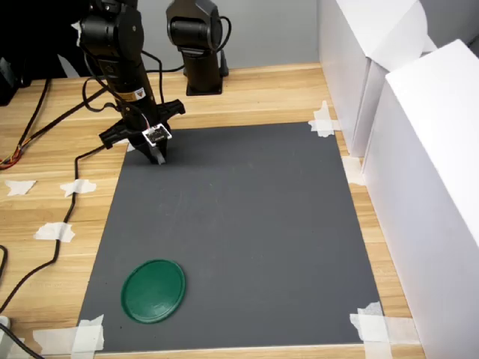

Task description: Grasp a white terminal and put it on the green lid.

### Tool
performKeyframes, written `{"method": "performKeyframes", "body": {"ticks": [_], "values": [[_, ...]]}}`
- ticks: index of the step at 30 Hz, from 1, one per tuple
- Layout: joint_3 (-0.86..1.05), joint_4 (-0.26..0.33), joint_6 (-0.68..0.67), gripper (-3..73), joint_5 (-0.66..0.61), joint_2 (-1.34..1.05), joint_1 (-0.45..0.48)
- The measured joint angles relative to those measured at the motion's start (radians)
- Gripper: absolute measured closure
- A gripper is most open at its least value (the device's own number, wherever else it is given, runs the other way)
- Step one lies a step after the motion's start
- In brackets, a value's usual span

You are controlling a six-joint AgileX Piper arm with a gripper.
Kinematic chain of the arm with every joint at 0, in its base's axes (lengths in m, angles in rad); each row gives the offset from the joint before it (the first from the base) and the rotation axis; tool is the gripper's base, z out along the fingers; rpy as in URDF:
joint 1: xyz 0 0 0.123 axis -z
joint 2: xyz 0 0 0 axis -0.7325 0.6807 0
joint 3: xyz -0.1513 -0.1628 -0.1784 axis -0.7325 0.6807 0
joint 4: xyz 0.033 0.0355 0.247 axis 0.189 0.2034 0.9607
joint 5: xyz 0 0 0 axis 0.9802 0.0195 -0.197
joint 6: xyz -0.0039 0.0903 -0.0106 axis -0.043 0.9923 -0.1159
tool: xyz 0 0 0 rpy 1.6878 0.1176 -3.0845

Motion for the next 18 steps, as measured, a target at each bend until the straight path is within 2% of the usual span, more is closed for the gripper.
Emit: {"method": "performKeyframes", "body": {"ticks": [6,9,18], "values": [[-0.005,0.006,0.001,60.6,-0.006,0.001,0.000],[-0.052,0.021,0.001,60.6,-0.048,0.001,0.000],[-0.362,0.126,0.016,60.6,-0.248,0.031,0.000]]}}
